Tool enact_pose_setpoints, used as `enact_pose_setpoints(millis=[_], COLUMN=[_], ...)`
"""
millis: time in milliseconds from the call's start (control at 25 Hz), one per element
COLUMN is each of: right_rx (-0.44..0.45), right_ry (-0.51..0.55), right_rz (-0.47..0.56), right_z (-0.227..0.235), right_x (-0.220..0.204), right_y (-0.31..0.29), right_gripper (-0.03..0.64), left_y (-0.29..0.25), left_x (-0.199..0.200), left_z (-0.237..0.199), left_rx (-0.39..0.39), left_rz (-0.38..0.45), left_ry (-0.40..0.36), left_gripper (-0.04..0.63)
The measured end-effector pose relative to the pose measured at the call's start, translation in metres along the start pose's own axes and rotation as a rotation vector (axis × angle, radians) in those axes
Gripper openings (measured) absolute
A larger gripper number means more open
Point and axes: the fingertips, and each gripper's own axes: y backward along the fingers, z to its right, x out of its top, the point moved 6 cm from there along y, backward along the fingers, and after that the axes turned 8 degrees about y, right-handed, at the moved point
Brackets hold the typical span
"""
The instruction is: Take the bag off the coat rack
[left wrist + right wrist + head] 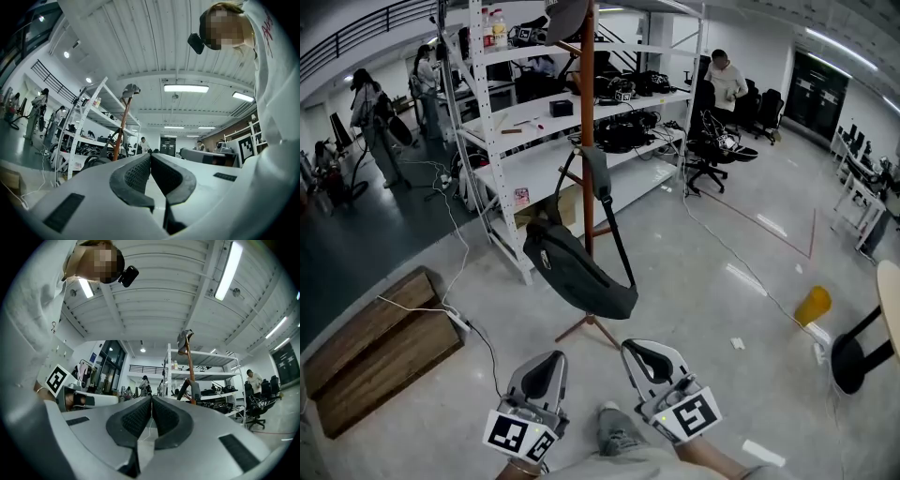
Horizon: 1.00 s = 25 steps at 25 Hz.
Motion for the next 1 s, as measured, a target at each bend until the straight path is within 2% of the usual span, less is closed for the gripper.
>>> enact_pose_setpoints(millis=[440,720,1000], right_rx=[0.044,0.069,0.083], right_ry=[0.005,0.015,0.037], right_rz=[0.002,0.049,0.037], right_z=[0.075,0.128,0.158], right_x=[-0.025,-0.034,-0.044], right_y=[-0.088,-0.132,-0.16], right_gripper=[0.02,0.02,0.021], left_y=[-0.092,-0.152,-0.181], left_x=[0.017,0.024,0.025], left_z=[-0.065,-0.09,-0.107], left_rx=[0.052,0.065,0.094], left_rz=[0.042,0.068,0.077], left_ry=[-0.018,-0.031,-0.036], left_gripper=[0.018,0.018,0.018])
